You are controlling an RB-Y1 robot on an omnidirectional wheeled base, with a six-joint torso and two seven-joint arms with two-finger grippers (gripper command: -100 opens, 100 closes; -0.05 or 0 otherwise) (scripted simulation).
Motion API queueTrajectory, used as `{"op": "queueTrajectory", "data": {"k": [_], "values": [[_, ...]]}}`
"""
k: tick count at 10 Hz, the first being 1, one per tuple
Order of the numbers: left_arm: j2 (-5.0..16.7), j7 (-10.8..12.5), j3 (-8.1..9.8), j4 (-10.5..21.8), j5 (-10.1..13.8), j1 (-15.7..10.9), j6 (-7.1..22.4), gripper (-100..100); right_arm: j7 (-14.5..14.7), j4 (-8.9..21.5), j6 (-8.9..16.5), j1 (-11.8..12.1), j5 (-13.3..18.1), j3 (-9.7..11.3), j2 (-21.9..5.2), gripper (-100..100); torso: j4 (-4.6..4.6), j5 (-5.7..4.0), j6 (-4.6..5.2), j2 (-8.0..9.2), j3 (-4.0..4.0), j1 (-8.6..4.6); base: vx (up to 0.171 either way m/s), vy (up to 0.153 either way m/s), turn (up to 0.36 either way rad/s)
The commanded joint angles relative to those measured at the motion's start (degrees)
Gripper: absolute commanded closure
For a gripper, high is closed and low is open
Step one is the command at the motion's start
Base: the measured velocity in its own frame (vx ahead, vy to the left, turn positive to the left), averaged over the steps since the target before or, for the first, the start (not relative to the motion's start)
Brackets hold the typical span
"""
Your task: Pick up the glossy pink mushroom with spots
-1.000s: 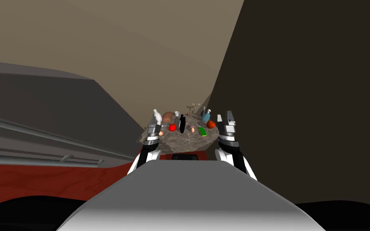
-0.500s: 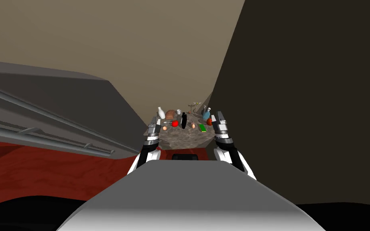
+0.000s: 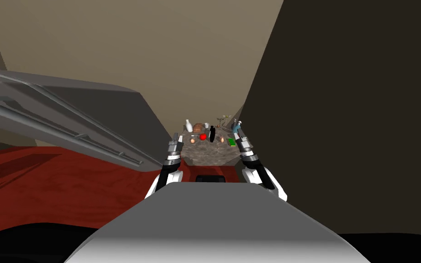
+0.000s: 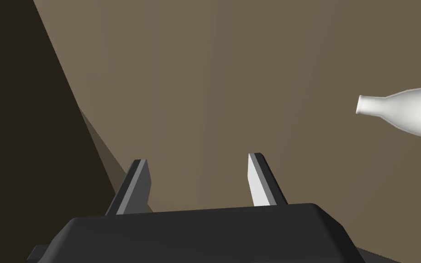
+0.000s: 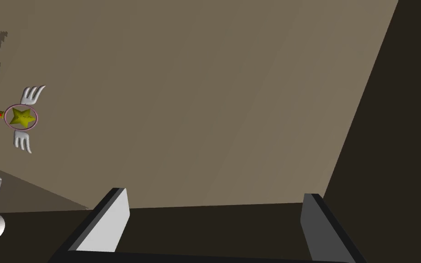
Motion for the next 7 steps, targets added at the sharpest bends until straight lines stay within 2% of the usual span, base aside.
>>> {"op": "queueTrajectory", "data": {"k": [1,2,3,4,5,6,7], "values": [[0.0,0.0,0.0,0.0,0.0,0.0,0.0,0,0.9,1.9,1.6,-1.7,-1.6,1.3,-2.9,-100,0.0,0.0,0.0,0.0,0.0,0.0,-0.134,0.043,0.107],[0.0,0.0,0.0,0.0,0.0,0.0,0.0,0,0.9,1.9,1.6,-1.7,-1.6,1.3,-3.9,-100,-0.03,0.0,-0.03,-0.05,-0.04,0.0,-0.102,0.022,0.049],[0.0,0.0,0.0,0.0,0.0,0.0,0.0,0,1.7,3.1,3.0,-2.8,-2.9,2.7,-6.1,-100,-0.04,-0.01,0.0,-0.16,-0.09,-0.08,-0.106,0.036,0.122],[0.0,0.0,0.0,0.0,0.0,0.0,0.0,0,1.7,3.1,3.0,-2.8,-2.9,2.7,-6.8,-100,-0.05,-0.01,-0.03,-0.18,-0.11,-0.04,-0.089,0.026,0.065],[0.0,0.0,0.0,0.0,0.0,0.0,0.0,0,2.4,4.4,4.5,-3.8,-4.3,4.1,-9.0,-100,-0.06,-0.01,0.0,-0.24,-0.14,-0.07,-0.113,0.029,0.122],[0.0,0.0,0.0,0.0,0.0,0.0,0.0,0,2.4,4.4,4.5,-3.8,-4.3,4.1,-9.9,-100,-0.06,-0.02,-0.03,-0.19,-0.12,-0.08,-0.1,0.029,0.075],[0.0,0.0,0.0,0.0,0.0,0.0,0.0,0,3.0,5.8,6.0,-4.7,-5.7,5.5,-12.1,-100,-0.05,-0.02,0.0,-0.21,-0.13,-0.08,-0.118,0.031,0.135]]}}
